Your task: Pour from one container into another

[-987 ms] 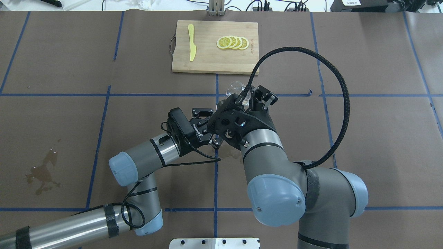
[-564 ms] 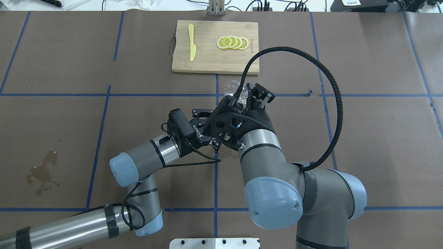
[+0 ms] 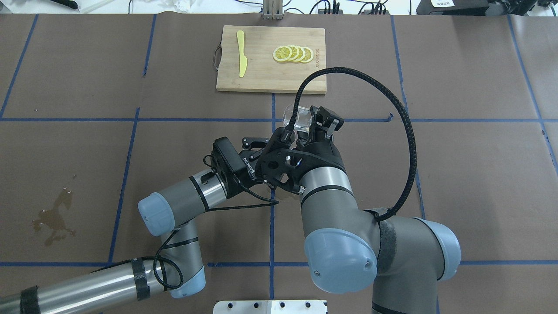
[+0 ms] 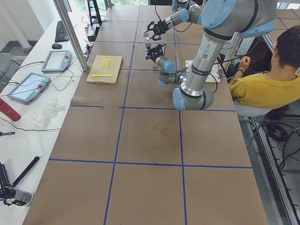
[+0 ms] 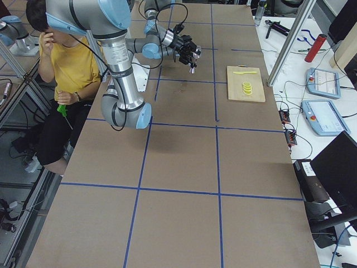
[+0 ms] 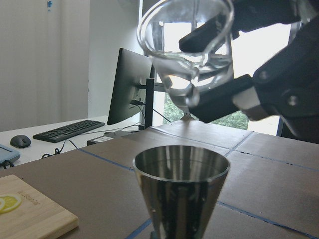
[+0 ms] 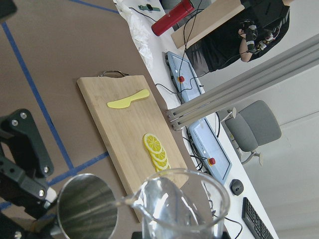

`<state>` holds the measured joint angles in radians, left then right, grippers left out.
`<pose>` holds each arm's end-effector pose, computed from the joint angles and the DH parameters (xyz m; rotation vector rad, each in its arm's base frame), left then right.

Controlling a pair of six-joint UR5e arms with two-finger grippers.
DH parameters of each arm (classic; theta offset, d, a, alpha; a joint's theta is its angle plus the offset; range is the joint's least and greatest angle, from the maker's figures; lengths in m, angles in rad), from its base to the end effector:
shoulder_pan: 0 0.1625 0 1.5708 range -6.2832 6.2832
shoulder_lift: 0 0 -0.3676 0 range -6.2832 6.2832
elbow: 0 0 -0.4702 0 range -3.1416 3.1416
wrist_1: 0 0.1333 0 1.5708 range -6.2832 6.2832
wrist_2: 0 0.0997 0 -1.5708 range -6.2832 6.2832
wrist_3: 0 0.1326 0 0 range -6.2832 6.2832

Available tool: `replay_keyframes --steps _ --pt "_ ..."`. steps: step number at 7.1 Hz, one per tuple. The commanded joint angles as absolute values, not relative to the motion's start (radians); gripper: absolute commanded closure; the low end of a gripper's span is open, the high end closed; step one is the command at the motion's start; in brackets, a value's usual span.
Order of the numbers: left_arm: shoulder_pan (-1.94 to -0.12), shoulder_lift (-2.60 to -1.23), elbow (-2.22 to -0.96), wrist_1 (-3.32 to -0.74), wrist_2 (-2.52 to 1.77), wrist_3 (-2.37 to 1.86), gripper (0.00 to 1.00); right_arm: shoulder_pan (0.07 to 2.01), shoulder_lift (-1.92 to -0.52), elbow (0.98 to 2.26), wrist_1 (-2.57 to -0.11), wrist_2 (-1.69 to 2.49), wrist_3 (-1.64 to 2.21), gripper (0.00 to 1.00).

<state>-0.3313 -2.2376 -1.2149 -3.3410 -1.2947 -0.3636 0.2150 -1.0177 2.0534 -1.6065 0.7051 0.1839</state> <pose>0.6424 -0.4002 0.1582 1.5556 1.3652 0.2533 -0.4962 -0.3482 0.0334 1.2312 -0.0836 -0.5910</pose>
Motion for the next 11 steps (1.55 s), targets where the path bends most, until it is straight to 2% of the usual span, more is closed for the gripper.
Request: replay_keyframes --steps 1,11 --pt "-0.331 -2.238 -1.213 -3.341 -1.295 -0.364 1.0 0.215 -1.017 2.052 -1.623 0.704 0.14 1.0" --pt "-0.318 -2.24 -1.22 -3.332 -1.272 -0.364 1.0 0.216 -0.983 2.054 -1.718 0.676 0.038 1.0"
